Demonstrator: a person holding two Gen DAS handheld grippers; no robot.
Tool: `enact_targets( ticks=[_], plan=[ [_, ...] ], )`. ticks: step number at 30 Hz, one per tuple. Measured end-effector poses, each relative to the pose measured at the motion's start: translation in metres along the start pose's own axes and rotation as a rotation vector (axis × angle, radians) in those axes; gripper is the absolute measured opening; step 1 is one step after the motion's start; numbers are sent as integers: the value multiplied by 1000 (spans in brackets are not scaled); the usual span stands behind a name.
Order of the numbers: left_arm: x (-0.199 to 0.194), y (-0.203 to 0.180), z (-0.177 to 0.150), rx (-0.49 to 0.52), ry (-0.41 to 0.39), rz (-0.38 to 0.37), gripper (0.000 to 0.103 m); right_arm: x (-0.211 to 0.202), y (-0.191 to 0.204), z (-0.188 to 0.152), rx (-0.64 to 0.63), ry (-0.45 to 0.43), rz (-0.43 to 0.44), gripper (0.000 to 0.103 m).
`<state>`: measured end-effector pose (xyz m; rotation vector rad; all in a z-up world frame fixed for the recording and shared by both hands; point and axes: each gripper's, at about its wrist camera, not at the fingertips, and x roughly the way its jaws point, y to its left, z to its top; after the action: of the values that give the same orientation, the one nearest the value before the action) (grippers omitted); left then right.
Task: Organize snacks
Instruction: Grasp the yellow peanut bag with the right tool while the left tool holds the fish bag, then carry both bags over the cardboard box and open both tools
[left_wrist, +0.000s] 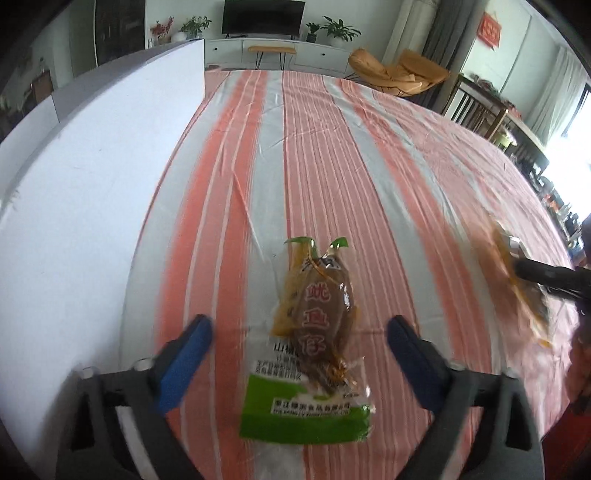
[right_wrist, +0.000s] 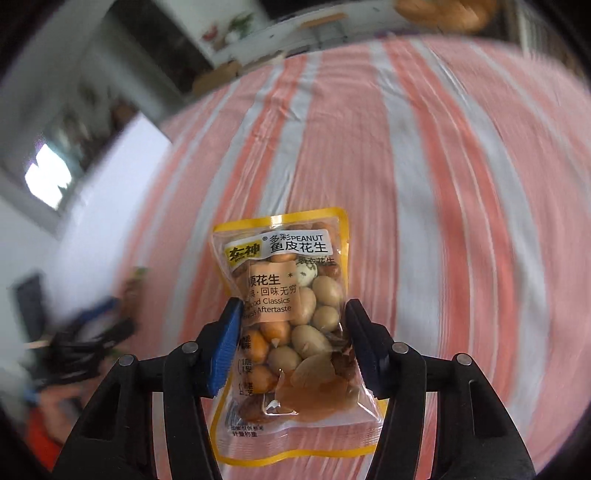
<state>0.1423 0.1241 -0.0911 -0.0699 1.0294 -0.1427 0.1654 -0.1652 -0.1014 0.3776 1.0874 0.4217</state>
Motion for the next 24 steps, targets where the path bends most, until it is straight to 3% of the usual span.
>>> enact_targets(
  ticks=[2,5,10,13,15,17,20,24],
  plan=[
    [1,-8,0,39,-4,29,62,-12,-19,-16,119,-23,122,59],
    [3,-18,1,59,-12,45,55,-22,-33,-28,231,-46,273,59],
    [-25,-14,-1,-73,-72,-130,51,-36,-24,-32,309,-53,424,59],
    [-65,1,7,-155,-137,-240,51,-47,7,-16,284,-57,487,59],
    [-97,19,15,-183,-194,-254,51,-53,35,-1,251,-57,535,59],
    [-124,40,19,-191,-238,-215,52,-53,79,19,200,-53,593,59],
    [-158,92,21,-209,-277,-39,53,-40,165,42,78,-35,666,59],
    [-167,156,9,-249,-248,206,60,-2,282,51,-86,4,692,60]
  ],
)
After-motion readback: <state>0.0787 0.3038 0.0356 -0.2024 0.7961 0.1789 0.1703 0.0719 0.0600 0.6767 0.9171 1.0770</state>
